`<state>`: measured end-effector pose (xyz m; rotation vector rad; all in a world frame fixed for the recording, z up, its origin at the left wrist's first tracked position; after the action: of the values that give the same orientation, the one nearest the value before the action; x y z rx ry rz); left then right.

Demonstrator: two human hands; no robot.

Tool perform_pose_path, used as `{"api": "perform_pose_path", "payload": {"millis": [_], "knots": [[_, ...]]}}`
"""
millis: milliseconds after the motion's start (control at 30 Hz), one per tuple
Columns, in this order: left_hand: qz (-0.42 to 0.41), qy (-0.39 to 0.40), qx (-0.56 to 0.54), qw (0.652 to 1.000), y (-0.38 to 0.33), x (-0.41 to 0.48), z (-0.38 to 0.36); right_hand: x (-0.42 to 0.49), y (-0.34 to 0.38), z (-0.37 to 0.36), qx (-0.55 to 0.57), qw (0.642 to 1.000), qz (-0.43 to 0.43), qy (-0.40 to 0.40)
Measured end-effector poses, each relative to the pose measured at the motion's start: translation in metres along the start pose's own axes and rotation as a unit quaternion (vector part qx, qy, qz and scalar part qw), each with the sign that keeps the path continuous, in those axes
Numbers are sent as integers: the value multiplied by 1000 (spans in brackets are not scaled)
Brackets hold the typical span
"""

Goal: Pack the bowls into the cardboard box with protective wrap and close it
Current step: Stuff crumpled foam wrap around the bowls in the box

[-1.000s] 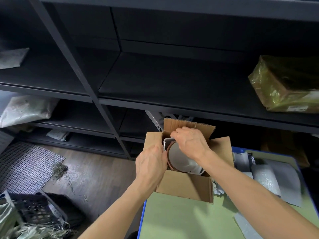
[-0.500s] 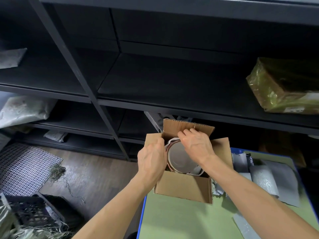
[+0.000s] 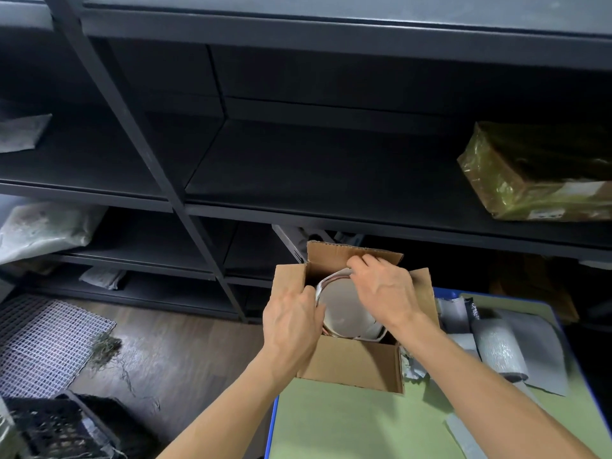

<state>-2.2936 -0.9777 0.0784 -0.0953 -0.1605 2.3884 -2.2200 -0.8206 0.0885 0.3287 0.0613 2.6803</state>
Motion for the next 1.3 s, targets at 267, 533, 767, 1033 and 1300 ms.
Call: {"api": "perform_pose_path", "payload": {"millis": [267, 533, 767, 1033, 1300], "knots": [[-51, -58, -65, 995, -10, -22, 2, -55, -36, 32, 70, 994, -77, -36], [-187, -21, -139, 972, -86, -54, 1, -124, -60, 56, 126, 987, -100, -30], [-311, 47, -180, 932, -151, -96, -40, -218, -100, 49, 142, 971, -191, -6], [-356, 193, -67, 912, -212, -123, -104, -334, -164, 8, 136, 908, -368, 144], [-340, 247, 68, 905, -249, -107, -150, -366, -211, -13, 129, 871, -421, 217]]}}
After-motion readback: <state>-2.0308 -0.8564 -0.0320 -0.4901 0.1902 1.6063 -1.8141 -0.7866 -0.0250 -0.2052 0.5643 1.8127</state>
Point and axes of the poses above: each hand's wrist, its own x-axis towards the middle knuckle, its own z-axis out of the back of the hand, y = z × x, the point moved 3 cm from there along x, towards the middle knuckle, and after that the axes turned 6 degrees about x, right-handed, at the moved point
